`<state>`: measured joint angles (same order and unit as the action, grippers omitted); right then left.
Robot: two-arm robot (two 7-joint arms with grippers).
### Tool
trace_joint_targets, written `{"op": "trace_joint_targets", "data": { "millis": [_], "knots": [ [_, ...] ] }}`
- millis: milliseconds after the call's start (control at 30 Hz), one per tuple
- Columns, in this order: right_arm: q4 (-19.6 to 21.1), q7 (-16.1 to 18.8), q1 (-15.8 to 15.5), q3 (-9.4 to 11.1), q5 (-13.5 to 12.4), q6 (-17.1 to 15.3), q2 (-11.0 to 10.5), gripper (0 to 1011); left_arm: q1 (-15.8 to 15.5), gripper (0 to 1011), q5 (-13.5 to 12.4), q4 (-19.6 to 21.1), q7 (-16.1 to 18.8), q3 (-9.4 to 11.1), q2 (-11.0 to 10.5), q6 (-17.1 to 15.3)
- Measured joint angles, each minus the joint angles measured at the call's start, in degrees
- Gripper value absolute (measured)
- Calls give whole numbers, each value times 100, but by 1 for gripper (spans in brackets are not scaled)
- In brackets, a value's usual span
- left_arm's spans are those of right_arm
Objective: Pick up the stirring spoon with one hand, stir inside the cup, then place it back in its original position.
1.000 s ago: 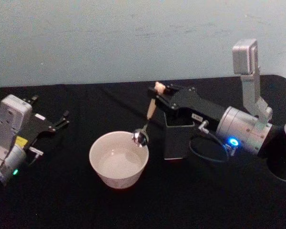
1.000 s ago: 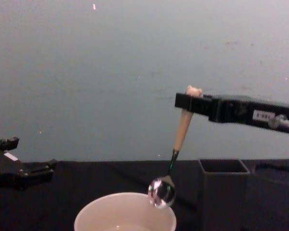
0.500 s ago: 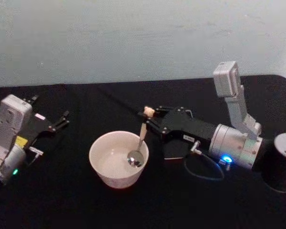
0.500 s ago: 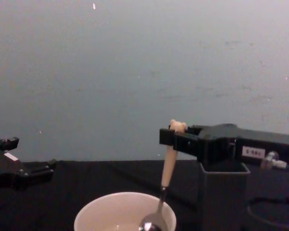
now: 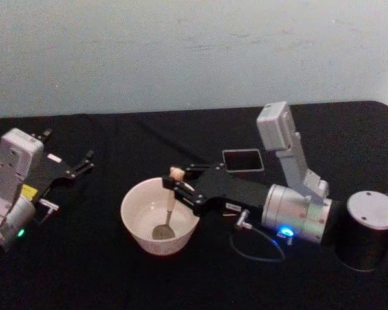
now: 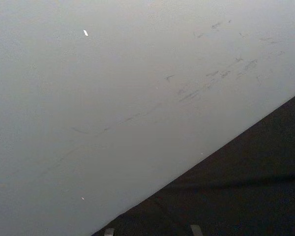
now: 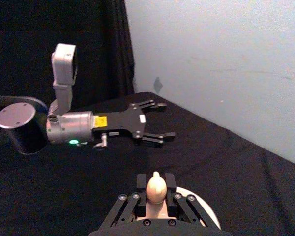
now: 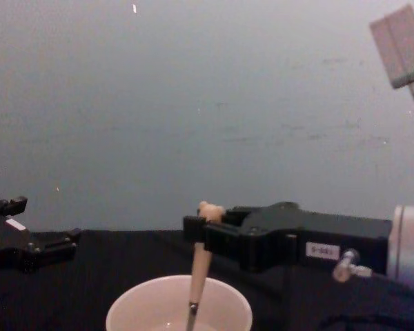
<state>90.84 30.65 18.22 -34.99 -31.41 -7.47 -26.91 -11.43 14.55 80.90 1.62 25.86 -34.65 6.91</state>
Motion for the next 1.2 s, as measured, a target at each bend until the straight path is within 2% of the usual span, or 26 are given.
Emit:
{"op": "trace_joint_targets", "data": {
  "millis": [367, 600, 800, 1000, 1200],
  "knots": [
    [-353, -48, 184, -142, 182, 18, 398, 215, 0, 1001, 0, 0, 0, 0, 0, 0],
    [-761, -241, 399, -114, 363, 90, 729, 215, 0, 1002, 0, 0, 0, 0, 0, 0],
    [-1051, -389, 534, -7, 496, 116, 899, 215, 0, 1001, 0, 0, 0, 0, 0, 0],
    [-1096, -395, 533, 106, 600, 190, 859, 216, 0, 1001, 0, 0, 0, 0, 0, 0],
    [-861, -282, 341, 245, 652, 277, 608, 215, 0, 1001, 0, 0, 0, 0, 0, 0]
  ]
}}
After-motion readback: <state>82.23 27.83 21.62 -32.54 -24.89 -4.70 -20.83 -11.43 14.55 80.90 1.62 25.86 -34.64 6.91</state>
